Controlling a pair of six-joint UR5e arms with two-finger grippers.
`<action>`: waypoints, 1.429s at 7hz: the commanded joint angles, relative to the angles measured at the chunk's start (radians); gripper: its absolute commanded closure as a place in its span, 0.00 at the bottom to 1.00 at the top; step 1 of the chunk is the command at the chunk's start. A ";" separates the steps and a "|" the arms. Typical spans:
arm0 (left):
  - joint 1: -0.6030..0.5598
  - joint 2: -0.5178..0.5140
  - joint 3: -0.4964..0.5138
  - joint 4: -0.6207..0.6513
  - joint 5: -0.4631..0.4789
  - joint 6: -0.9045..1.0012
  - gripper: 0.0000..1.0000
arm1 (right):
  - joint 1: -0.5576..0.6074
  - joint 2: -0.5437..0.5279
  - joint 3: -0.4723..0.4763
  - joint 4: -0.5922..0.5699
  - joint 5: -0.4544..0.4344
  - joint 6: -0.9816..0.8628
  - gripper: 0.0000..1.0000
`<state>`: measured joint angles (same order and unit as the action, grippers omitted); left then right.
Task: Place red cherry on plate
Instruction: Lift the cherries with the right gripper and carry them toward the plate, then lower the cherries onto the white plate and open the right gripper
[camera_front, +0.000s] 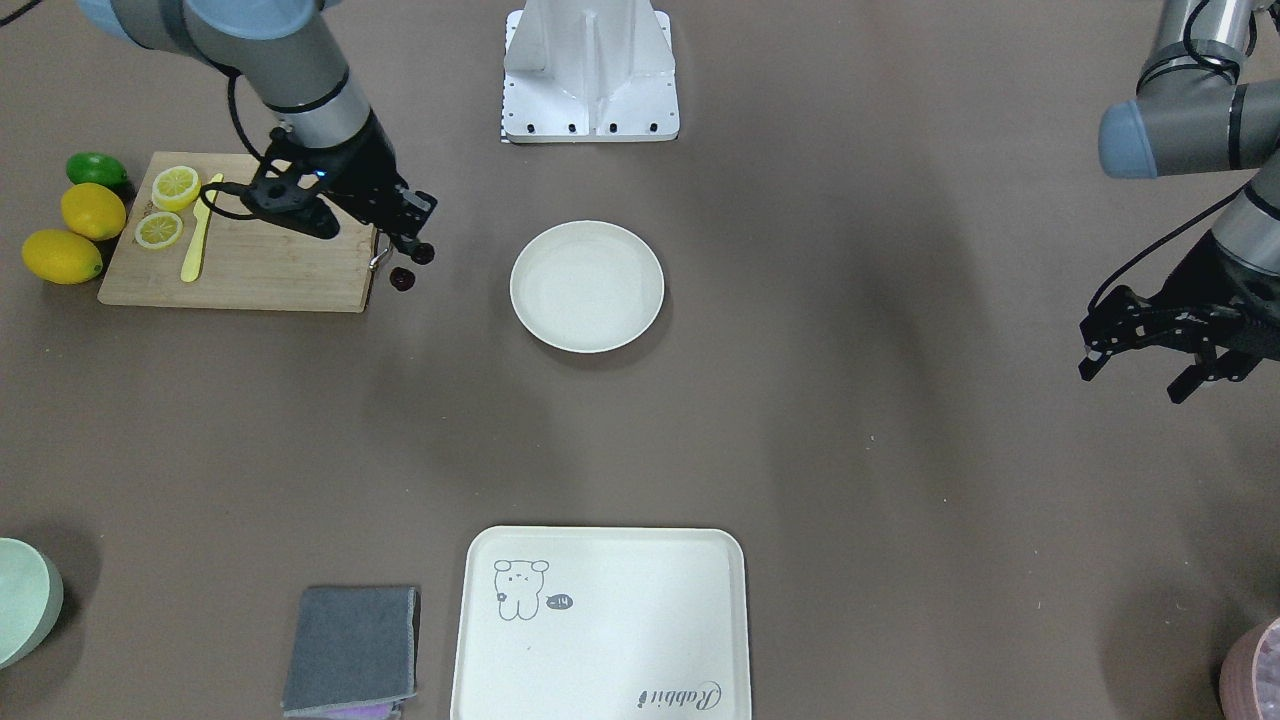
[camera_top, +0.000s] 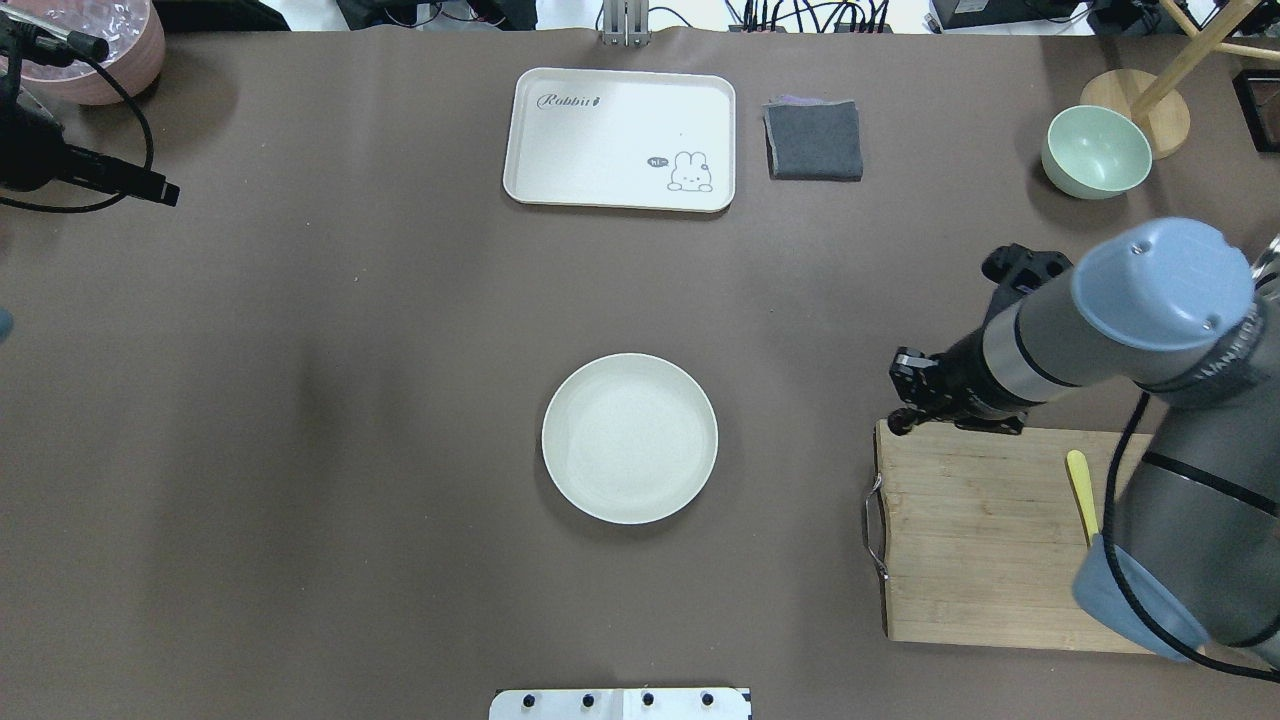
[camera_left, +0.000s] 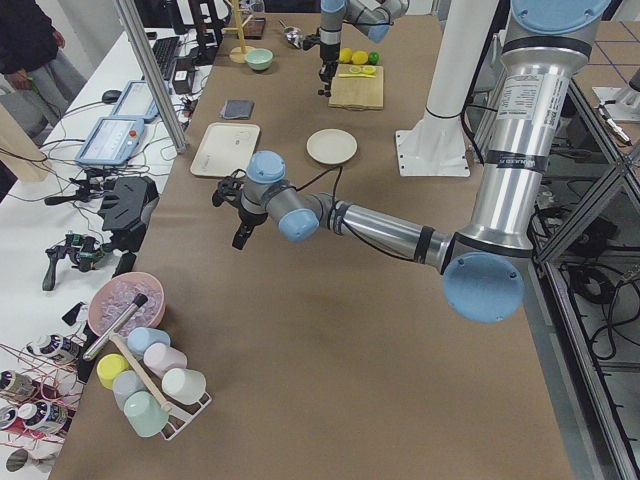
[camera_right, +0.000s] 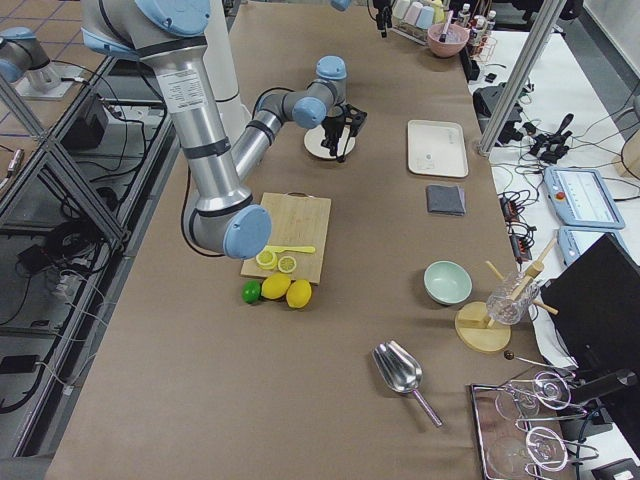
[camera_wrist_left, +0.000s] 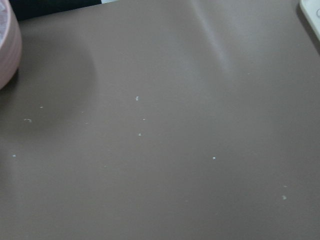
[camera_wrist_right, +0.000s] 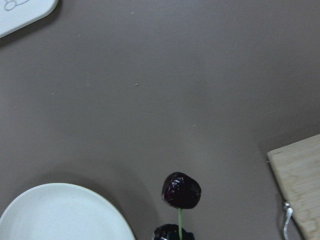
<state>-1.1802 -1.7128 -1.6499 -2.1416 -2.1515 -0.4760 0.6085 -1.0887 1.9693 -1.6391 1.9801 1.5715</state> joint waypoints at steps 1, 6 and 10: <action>-0.079 0.045 0.002 0.000 -0.043 0.091 0.02 | -0.108 0.203 -0.185 -0.022 -0.091 -0.007 1.00; -0.099 0.058 0.012 -0.001 -0.057 0.092 0.02 | -0.213 0.312 -0.323 -0.016 -0.135 -0.047 1.00; -0.098 0.070 0.022 -0.011 -0.057 0.092 0.02 | -0.195 0.303 -0.327 -0.018 -0.156 -0.051 0.00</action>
<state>-1.2792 -1.6471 -1.6285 -2.1499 -2.2089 -0.3835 0.4003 -0.7809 1.6366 -1.6555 1.8294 1.5215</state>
